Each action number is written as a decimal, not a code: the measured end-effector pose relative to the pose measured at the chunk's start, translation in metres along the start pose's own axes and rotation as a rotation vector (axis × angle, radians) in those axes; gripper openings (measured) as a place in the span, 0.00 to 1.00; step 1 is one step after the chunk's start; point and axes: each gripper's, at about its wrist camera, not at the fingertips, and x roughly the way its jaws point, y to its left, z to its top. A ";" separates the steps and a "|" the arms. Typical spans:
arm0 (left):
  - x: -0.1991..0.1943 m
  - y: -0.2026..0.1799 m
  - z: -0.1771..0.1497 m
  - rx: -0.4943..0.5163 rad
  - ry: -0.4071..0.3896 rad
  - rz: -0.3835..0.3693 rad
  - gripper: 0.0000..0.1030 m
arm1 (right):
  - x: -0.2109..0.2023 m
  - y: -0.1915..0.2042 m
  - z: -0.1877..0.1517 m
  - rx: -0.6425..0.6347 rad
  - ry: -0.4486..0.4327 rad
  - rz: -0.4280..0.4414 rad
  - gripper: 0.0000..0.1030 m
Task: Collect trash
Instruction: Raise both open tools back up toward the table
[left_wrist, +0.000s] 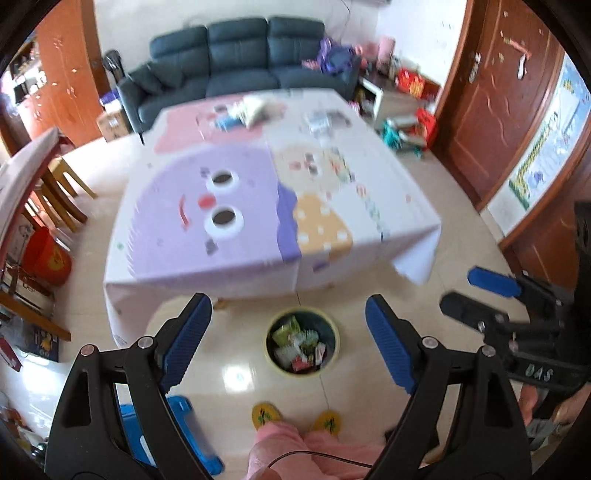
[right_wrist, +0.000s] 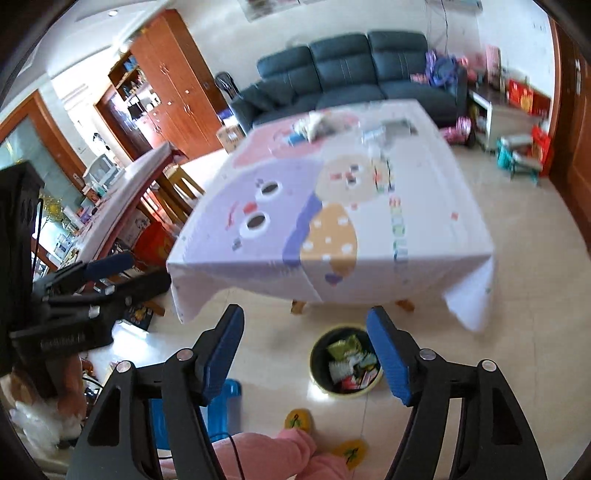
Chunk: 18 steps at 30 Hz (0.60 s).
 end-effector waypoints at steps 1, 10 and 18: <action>-0.006 0.000 0.005 -0.006 -0.015 0.004 0.81 | -0.007 0.003 0.004 -0.015 -0.017 0.000 0.70; -0.042 0.006 0.041 -0.031 -0.118 0.049 0.81 | -0.041 0.016 0.038 -0.094 -0.106 -0.021 0.73; -0.014 0.014 0.078 -0.027 -0.155 0.056 0.81 | -0.021 0.010 0.083 -0.103 -0.135 -0.044 0.75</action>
